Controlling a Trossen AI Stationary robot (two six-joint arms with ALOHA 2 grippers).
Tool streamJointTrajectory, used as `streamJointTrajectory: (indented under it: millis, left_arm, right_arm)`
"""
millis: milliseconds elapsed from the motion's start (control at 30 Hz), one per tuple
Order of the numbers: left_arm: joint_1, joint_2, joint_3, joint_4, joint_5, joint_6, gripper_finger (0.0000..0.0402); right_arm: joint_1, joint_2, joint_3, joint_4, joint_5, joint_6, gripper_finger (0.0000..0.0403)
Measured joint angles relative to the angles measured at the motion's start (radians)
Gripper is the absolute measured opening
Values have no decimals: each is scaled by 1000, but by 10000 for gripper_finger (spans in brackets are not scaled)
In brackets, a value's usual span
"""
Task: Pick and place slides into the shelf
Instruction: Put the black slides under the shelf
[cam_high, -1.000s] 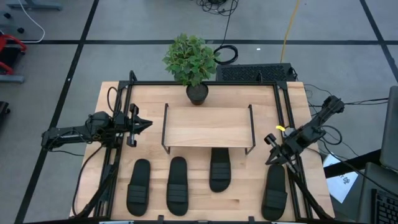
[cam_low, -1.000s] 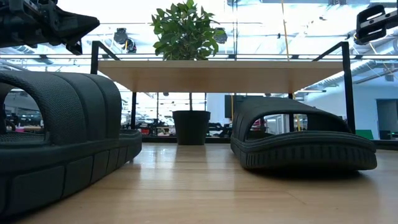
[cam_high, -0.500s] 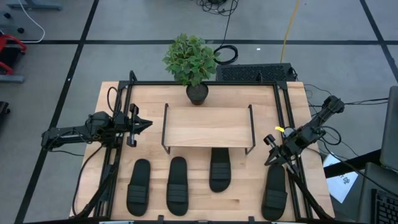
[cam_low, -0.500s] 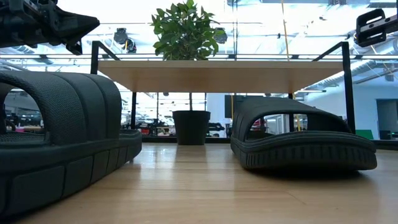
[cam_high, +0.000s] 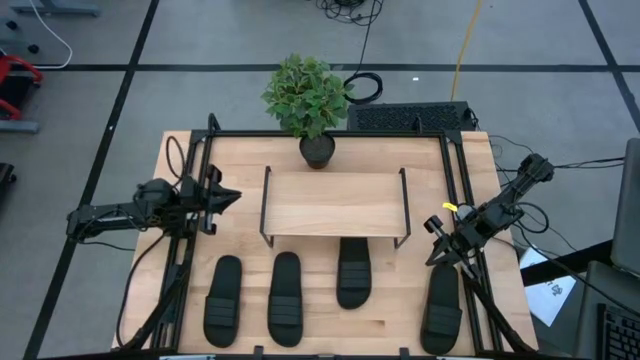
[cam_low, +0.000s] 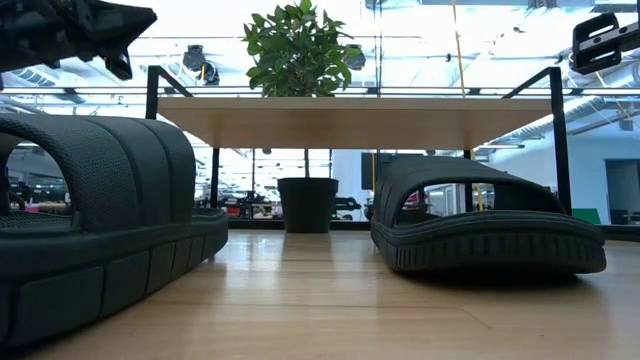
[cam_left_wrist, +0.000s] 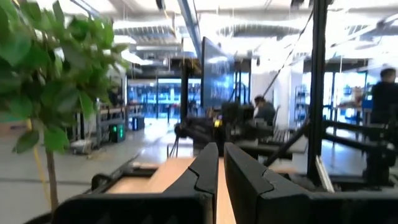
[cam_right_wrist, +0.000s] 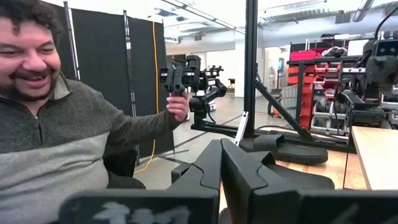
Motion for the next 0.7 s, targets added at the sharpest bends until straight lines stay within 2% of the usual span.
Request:
streamJointTrajectory:
  millis: [200,300,467,567,700]
  left_arm:
    - [0,0,0,113,-4,-16,31]
    - [0,0,0,99,10,-89,31]
    - [-4,32,1,95,11,-111,31]
    - [-52,111,0,70,59,-10,31]
    - [-184,287,17,185,-48,132,30]
  right_arm:
    - [0,0,0,0,0,-9,0]
    - [0,0,0,0,0,-10,0]
    - [0,0,-1,-1,1,-11,0]
    - [0,0,-1,-1,2,-10,0]
    - [0,0,-1,-1,3,-10,0]
